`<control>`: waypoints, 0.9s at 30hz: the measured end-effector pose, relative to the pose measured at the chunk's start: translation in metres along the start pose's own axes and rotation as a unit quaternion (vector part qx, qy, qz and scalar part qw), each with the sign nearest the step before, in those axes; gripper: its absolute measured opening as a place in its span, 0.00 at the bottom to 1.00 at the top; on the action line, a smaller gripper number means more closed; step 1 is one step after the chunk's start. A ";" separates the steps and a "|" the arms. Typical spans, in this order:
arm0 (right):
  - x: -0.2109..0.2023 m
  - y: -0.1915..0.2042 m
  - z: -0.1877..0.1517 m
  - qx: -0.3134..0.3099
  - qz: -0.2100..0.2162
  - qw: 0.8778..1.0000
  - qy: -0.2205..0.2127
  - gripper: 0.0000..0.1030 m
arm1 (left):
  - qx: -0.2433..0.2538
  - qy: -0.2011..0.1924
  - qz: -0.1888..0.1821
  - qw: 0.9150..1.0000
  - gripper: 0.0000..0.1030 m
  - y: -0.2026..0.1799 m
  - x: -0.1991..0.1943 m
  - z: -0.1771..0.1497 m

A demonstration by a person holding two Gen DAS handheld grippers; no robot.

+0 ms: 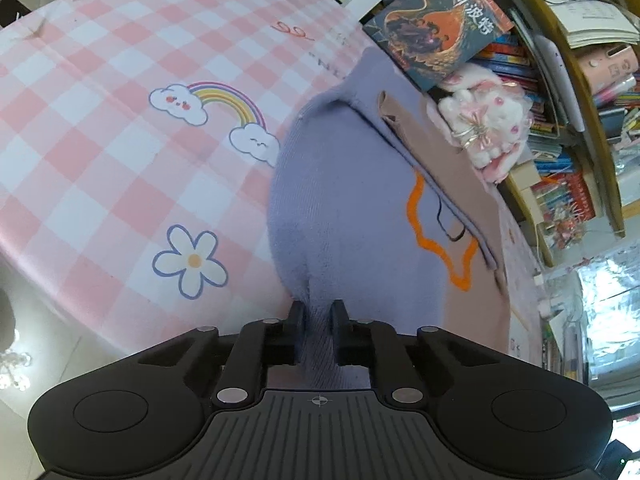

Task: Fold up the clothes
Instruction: 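Lift the hem with both grippers and fold it up toward the collar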

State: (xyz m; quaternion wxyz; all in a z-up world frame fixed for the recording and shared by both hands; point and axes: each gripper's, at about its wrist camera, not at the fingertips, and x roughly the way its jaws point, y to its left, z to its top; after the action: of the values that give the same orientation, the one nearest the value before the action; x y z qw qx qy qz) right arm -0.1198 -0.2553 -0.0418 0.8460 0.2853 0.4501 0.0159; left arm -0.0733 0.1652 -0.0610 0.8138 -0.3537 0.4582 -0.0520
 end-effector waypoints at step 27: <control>-0.079 -0.061 -0.049 0.066 0.056 0.996 0.037 0.08 | -0.065 0.000 -0.052 0.997 0.10 0.019 -0.056 -0.075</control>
State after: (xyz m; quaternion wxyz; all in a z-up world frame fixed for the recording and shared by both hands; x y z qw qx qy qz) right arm -0.2183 -0.3056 -0.0337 0.8058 0.3643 0.4649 0.0440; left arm -0.1686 0.1631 -0.0575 0.7853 -0.4291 0.4416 -0.0643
